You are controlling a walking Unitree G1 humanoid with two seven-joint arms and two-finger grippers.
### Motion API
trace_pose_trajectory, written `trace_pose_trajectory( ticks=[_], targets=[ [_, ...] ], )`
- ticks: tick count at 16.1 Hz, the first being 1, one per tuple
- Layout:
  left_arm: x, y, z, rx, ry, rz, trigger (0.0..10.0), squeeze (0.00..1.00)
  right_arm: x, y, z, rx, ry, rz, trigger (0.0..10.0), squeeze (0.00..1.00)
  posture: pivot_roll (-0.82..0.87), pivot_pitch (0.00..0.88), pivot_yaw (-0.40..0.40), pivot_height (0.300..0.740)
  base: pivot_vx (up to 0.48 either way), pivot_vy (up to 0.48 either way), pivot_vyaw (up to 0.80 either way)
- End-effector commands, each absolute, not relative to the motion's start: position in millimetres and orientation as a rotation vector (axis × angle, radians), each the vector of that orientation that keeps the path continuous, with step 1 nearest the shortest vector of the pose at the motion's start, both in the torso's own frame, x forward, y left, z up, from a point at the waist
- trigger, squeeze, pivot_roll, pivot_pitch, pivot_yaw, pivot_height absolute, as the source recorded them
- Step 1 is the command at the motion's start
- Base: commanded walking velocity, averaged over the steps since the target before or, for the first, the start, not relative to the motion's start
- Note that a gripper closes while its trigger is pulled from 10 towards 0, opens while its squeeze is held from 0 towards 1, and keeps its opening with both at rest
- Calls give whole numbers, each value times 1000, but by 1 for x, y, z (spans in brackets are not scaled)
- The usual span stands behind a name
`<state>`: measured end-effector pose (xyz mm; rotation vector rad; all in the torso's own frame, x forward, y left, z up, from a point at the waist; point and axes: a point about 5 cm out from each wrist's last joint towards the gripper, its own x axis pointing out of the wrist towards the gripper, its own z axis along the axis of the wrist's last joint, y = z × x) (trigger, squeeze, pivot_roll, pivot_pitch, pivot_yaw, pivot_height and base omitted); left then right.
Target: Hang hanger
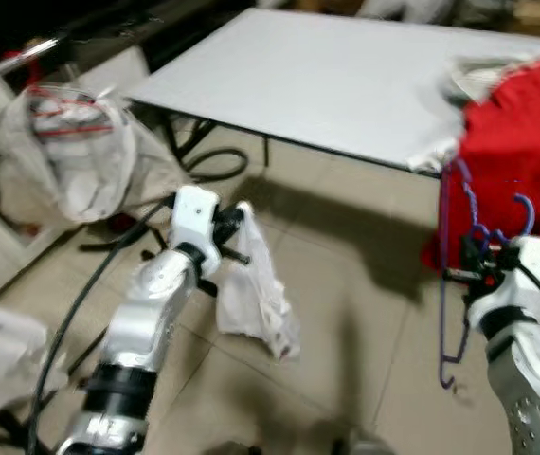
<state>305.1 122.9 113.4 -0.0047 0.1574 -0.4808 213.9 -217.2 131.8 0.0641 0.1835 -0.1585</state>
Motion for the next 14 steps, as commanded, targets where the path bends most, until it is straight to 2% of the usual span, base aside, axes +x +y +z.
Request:
trace_pose_trajectory(
  ticks=[1,7,11,14],
  targets=[
    [310,130,125,12,113,-462,10000,0,216,-210,136,63,172,-127,10000,0,-189,0,106,740,0,480,-800],
    [300,139,120,-22,110,-372,10000,0,234,-195,142,5,188,49,10000,0,-104,0,-7,740,0,475,-800],
    [296,146,125,-30,80,-347,10000,0,242,-186,136,12,232,142,10000,0,-81,0,-29,740,0,0,-711],
    [305,143,135,-65,51,-342,10000,0,241,-186,142,-47,206,252,10000,0,-94,0,-9,740,105,0,0]
  ],
)
